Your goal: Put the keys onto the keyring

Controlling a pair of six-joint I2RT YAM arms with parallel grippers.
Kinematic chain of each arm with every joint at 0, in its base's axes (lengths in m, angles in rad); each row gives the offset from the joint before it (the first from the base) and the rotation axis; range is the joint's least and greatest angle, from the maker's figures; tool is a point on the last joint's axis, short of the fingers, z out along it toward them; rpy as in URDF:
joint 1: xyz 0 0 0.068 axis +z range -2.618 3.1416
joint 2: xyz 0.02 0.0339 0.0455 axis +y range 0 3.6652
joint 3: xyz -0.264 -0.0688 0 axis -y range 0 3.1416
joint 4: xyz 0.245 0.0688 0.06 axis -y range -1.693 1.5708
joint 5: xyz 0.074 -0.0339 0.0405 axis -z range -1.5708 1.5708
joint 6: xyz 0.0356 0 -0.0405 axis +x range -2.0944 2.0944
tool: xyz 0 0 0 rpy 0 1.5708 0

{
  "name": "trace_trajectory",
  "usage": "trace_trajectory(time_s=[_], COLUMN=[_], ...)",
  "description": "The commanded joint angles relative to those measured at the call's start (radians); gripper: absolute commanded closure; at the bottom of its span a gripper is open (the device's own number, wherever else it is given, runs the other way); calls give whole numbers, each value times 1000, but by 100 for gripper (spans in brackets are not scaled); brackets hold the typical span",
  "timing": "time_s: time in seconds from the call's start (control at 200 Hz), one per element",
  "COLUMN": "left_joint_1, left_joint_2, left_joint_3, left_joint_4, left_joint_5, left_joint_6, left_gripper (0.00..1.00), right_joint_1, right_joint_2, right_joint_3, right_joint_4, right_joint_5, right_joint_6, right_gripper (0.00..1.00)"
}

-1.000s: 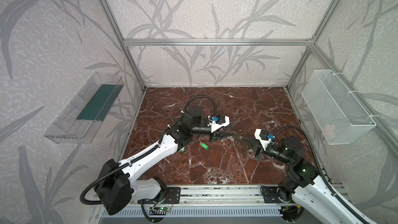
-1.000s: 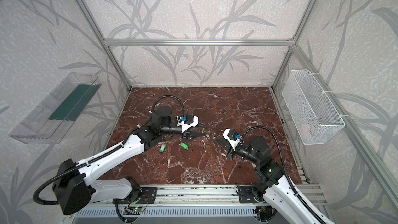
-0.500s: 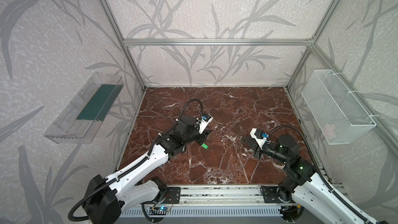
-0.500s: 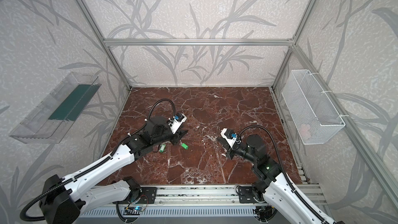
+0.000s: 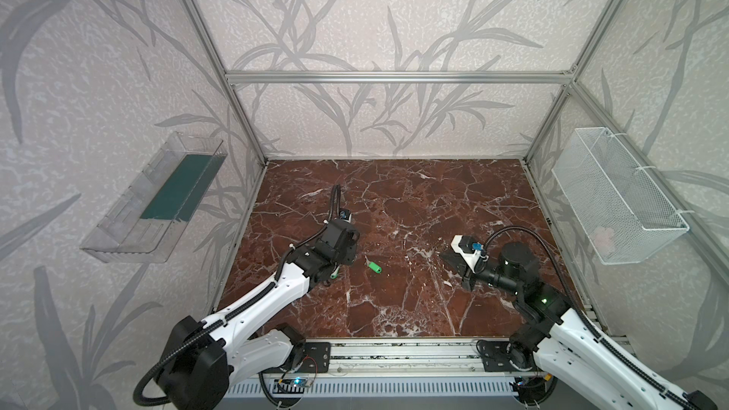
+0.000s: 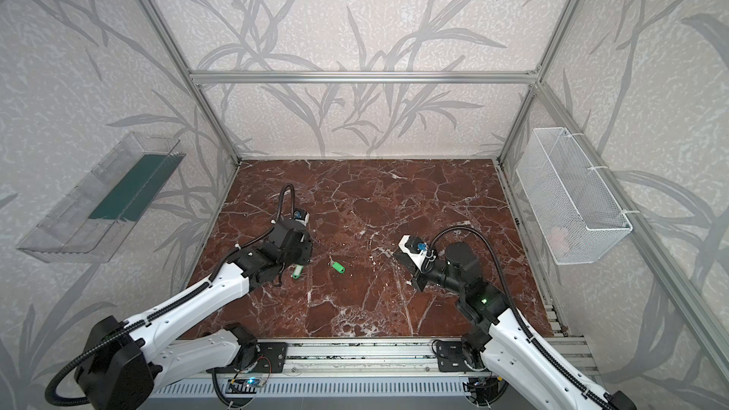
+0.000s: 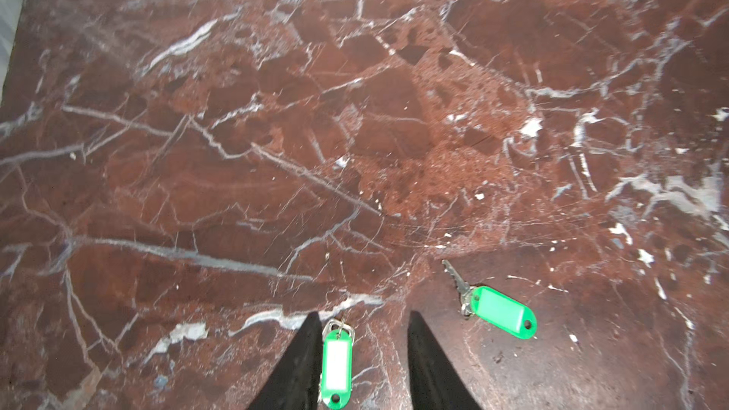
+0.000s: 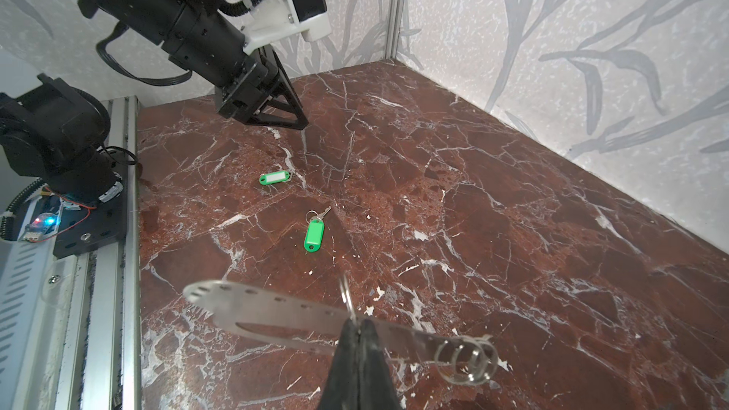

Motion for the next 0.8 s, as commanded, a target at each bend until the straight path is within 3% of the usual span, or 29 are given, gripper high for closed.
trace_trajectory(time_s=[0.0, 0.15, 0.5, 0.795], left_joint_1=[24, 67, 89, 98], left_joint_2=[-1, 10, 144, 169], left_joint_3=[-37, -56, -70, -122], left_joint_4=[-13, -15, 31, 101], left_joint_5=[-71, -49, -8, 65], left_joint_6=[-124, -190, -218, -277], left_gripper=[63, 63, 62, 49], right_joint_1=[6, 8, 9, 11], right_joint_2=[12, 44, 98, 97], right_joint_3=[-3, -7, -6, -14], right_joint_4=[59, 98, 153, 156], right_joint_5=[-32, -58, -92, -84], right_joint_6=[4, 12, 33, 40], right_gripper=[100, 100, 100, 100])
